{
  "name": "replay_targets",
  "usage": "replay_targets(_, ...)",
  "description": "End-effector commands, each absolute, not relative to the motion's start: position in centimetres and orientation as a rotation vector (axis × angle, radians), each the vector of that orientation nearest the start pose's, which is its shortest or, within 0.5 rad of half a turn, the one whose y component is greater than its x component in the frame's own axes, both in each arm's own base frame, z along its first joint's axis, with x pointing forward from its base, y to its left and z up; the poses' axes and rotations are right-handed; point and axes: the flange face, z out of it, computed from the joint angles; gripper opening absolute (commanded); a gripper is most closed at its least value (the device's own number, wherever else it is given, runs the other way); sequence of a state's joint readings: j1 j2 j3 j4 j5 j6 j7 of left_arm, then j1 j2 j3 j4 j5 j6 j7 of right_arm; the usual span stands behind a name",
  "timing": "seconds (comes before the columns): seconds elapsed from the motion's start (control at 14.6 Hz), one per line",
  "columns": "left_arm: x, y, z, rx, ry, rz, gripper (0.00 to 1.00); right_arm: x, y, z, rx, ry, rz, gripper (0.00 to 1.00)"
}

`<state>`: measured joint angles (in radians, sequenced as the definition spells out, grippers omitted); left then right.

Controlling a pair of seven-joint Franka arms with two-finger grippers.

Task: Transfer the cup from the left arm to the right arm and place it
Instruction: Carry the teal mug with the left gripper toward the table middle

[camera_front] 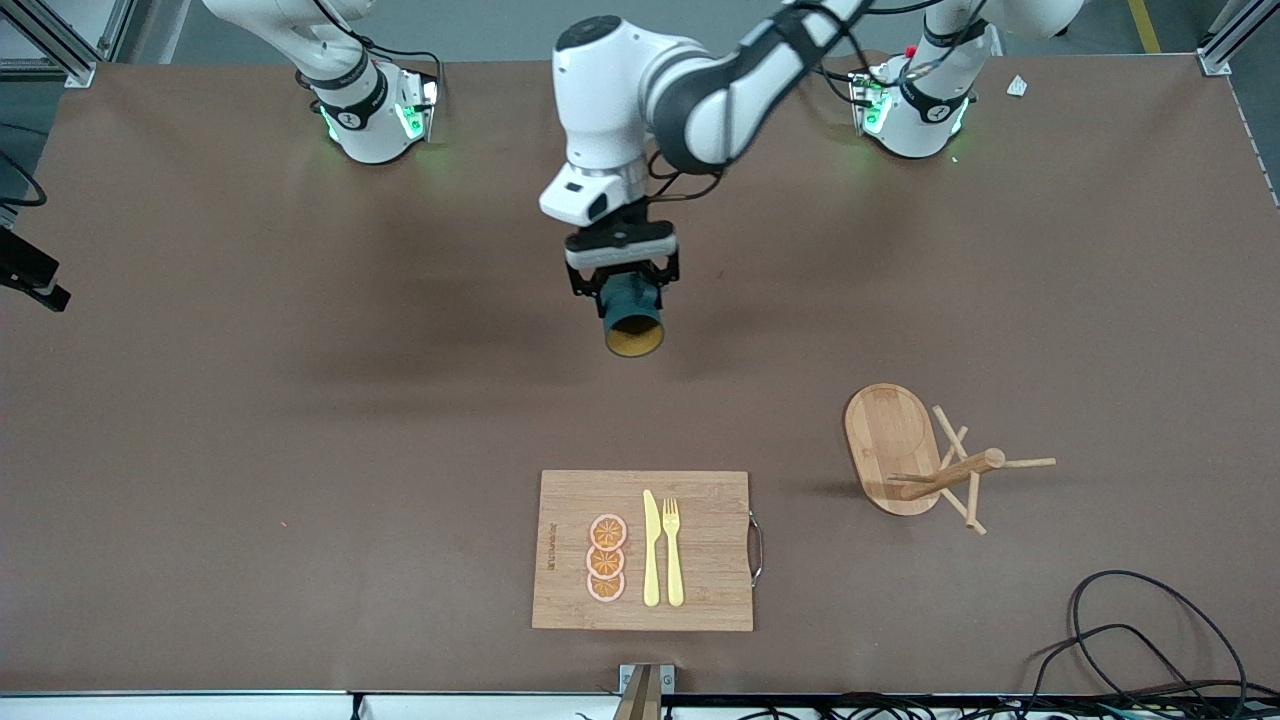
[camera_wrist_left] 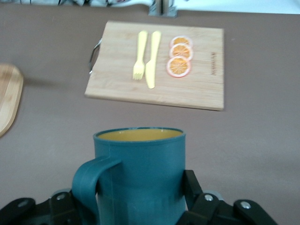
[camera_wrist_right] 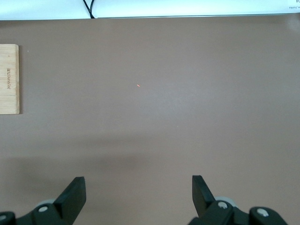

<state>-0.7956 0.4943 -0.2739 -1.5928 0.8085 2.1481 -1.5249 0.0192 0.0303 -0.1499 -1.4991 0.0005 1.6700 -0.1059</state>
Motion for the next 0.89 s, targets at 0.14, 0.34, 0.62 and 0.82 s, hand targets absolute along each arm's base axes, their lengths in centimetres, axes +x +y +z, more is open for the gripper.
replay_targets(0.14,29.8,-64.7,29.5,-2.852,0.074,-1.256,0.38,56.6,-7.4,65.3,-3.137,0.024,-0.223,1.00)
replay_targets(0.34,25.3,-66.6,25.7,-2.791,0.135,-1.535,0.38,56.5,-7.6,65.3,-3.137,0.029,-0.221,1.00)
replay_targets(0.62,21.7,-66.9,17.7,-2.614,0.147,-1.873,0.38,56.5,-7.5,65.3,-3.137,0.027,-0.221,1.00)
replay_targets(0.82,20.4,-66.5,14.4,-2.552,0.141,-2.000,0.38,56.5,-7.5,65.3,-3.137,0.027,-0.221,1.00)
